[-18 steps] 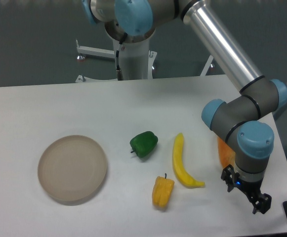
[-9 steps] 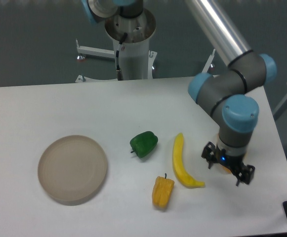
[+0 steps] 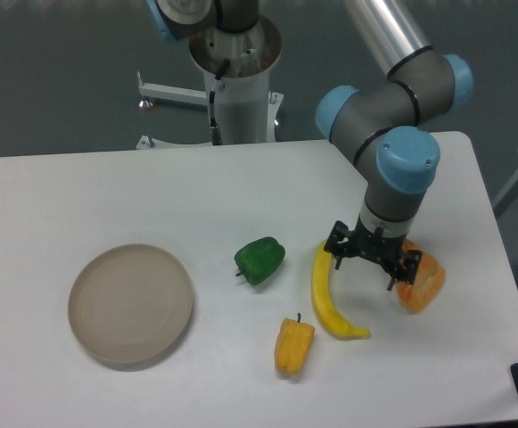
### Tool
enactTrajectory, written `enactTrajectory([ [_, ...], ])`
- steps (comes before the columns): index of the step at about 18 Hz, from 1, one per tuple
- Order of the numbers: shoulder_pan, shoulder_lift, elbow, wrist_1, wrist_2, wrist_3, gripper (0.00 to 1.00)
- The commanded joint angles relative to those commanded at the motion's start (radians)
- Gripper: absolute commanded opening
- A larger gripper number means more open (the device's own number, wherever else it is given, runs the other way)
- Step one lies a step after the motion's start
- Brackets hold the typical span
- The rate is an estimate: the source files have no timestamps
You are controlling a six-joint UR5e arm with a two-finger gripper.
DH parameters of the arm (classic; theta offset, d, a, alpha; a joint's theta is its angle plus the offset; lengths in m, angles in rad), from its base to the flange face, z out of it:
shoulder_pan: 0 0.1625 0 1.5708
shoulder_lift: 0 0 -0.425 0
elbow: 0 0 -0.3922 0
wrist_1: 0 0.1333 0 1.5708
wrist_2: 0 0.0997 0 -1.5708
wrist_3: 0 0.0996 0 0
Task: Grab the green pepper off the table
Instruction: 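Lift the gripper and move it over the green bell pepper, then lower the open gripper onto the green pepper and close it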
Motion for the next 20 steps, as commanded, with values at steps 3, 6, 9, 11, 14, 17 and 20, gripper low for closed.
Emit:
enactTrajectory([
  [3, -0.029, 0.043, -0.061, 0.006, 0.000, 0.038, 1.00],
  [6, -0.077, 0.064, -0.100, 0.008, -0.002, 0.049, 1.00],
  [9, -0.103, 0.087, -0.156, 0.044, -0.032, 0.081, 1.00],
  [11, -0.109, 0.103, -0.207, 0.093, -0.052, 0.090, 1.00],
  [14, -0.118, 0.112, -0.247, 0.112, -0.078, 0.118, 1.00],
  [17, -0.118, 0.112, -0.249, 0.112, -0.078, 0.132, 1.00],
  [20, -0.120, 0.111, -0.256, 0.112, -0.078, 0.144, 1.00],
])
